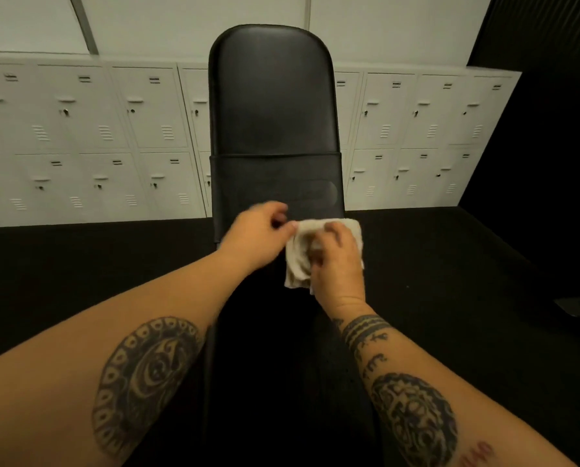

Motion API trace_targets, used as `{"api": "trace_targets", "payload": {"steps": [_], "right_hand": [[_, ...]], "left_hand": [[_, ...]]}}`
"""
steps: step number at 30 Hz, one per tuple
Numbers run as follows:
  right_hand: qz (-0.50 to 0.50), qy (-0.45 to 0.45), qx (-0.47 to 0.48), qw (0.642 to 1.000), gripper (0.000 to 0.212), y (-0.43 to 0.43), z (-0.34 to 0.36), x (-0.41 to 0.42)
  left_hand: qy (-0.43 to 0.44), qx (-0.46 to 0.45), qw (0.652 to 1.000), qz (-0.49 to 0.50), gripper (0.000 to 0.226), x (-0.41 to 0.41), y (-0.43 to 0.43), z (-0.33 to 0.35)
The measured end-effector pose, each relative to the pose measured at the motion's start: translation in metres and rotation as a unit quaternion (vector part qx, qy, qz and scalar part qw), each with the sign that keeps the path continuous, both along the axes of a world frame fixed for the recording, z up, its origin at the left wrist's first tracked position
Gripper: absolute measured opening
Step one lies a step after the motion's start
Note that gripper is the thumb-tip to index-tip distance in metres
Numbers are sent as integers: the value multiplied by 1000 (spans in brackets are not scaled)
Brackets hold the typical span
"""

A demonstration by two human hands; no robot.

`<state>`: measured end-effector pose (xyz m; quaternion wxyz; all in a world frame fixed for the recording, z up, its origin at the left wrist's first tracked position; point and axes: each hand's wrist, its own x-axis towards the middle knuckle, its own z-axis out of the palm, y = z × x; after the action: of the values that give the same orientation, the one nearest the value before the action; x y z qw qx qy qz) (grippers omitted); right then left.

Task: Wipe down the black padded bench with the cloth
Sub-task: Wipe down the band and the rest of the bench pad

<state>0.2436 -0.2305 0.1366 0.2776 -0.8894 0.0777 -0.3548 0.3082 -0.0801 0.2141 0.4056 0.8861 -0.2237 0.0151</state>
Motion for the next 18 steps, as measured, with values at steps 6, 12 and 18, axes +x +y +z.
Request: {"api": "trace_targets", "payload": {"steps": [6, 12, 18], "right_hand": [[-34, 123, -157, 979, 66, 36, -36, 11], [-9, 122, -208, 970, 59, 70, -21, 46], [91, 108, -274, 951, 62, 106, -3, 71]], "left_hand": [[-9, -102, 969, 226, 43, 35, 66, -17], [263, -270, 919, 117, 38, 50, 74, -27], [312, -294, 895, 125, 38, 63, 80, -32]]}}
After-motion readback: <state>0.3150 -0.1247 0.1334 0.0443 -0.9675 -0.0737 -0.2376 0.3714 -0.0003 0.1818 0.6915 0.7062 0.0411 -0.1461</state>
